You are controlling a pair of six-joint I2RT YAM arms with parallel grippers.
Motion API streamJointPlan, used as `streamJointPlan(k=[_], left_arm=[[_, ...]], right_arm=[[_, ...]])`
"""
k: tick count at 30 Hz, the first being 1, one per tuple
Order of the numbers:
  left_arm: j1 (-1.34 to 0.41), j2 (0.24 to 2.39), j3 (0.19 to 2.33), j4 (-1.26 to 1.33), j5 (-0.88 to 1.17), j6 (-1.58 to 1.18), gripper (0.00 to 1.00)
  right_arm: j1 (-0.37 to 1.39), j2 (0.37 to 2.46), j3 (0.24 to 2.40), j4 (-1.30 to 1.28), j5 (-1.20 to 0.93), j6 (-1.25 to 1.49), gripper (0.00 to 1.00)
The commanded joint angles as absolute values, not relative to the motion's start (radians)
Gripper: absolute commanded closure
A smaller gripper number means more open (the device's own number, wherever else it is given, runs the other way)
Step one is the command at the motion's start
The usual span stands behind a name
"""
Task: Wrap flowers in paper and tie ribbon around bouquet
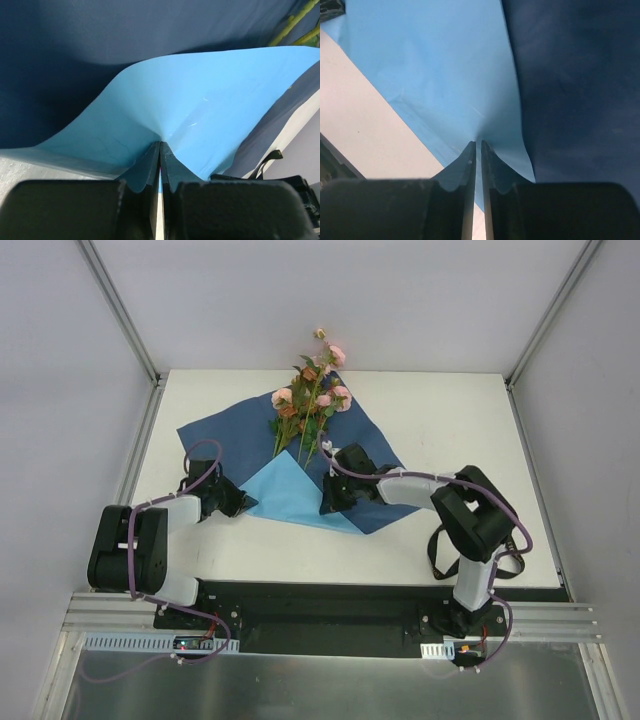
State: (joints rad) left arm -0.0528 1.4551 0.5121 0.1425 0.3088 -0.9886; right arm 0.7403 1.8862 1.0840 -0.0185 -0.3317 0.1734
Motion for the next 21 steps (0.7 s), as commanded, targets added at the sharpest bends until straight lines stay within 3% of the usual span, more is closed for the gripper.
streamJointPlan(k=[1,8,16,21], left_arm=[[-0.058,1.502,0.477,0.067,0.31,-1.0,1.0],[-0.107,1.509,0.417,0.083,0.356,-1.055,1.0],[-0.152,1.421,0.33,0.092,0.301,-1.111,1.0],[-0.205,1.399,0.293,0.117,0.282,-1.166,1.0]], right_arm=[[0.71,1.812,0.977,-0.069,-0.158,0.16,0.88],[0.641,1.782,0.936,-0.095,-0.097,0.107,0.88],[0.627,1.734,1.035,-0.242,-0.055,-0.057,0.85],[0.646,1.625,1.098,-0.382,0.035,-0.089,0.66]])
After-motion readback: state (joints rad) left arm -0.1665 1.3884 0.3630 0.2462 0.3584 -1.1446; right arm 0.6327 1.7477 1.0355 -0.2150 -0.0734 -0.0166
